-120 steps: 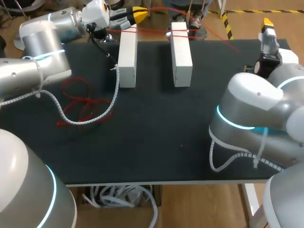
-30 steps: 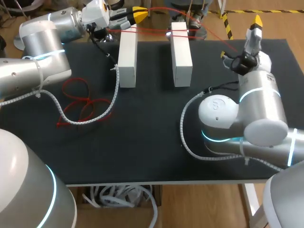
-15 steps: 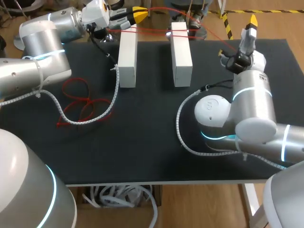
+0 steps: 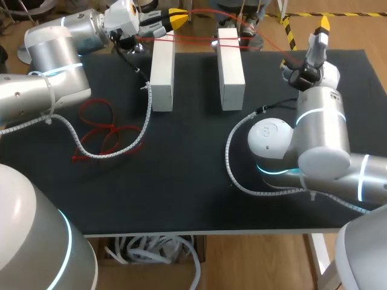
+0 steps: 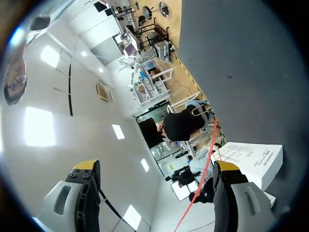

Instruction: Grab the tape and strap the tape.

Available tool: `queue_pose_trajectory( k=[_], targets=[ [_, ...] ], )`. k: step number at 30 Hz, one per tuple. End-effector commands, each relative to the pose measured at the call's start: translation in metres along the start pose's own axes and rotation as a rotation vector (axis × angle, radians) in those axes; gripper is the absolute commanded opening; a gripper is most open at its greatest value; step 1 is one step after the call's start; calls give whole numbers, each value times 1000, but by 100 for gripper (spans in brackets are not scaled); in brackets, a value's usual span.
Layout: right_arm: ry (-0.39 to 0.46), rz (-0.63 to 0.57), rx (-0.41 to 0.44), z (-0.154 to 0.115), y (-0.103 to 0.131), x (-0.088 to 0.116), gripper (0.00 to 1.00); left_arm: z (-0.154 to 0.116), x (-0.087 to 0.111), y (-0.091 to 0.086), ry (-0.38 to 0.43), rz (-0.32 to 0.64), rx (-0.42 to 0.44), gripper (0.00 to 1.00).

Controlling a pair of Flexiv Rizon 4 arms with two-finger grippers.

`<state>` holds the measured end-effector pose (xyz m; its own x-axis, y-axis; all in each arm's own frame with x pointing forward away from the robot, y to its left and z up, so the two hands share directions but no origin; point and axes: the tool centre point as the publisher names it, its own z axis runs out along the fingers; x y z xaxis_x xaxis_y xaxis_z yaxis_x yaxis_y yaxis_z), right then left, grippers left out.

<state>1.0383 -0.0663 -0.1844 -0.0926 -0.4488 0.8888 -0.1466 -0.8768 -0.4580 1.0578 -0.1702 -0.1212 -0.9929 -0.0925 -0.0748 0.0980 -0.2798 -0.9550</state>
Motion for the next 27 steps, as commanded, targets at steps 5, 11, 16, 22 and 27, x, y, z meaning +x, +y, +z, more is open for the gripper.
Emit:
queue_pose_trajectory(
  k=[5,11,16,22,27],
  targets=[
    [-18,-8,0,-4,1,6,92,0,0,2,0,2,4,0],
    [-16,-8,6,-6,2,8,84,0,0,2,0,2,4,0],
    [-5,-2,3,-5,1,8,78,0,0,2,0,2,4,0],
    [2,2,-4,-4,-1,10,69,0,0,2,0,2,4,0],
    [6,-4,-13,-4,-1,10,49,0,0,2,0,2,4,0]
  ],
)
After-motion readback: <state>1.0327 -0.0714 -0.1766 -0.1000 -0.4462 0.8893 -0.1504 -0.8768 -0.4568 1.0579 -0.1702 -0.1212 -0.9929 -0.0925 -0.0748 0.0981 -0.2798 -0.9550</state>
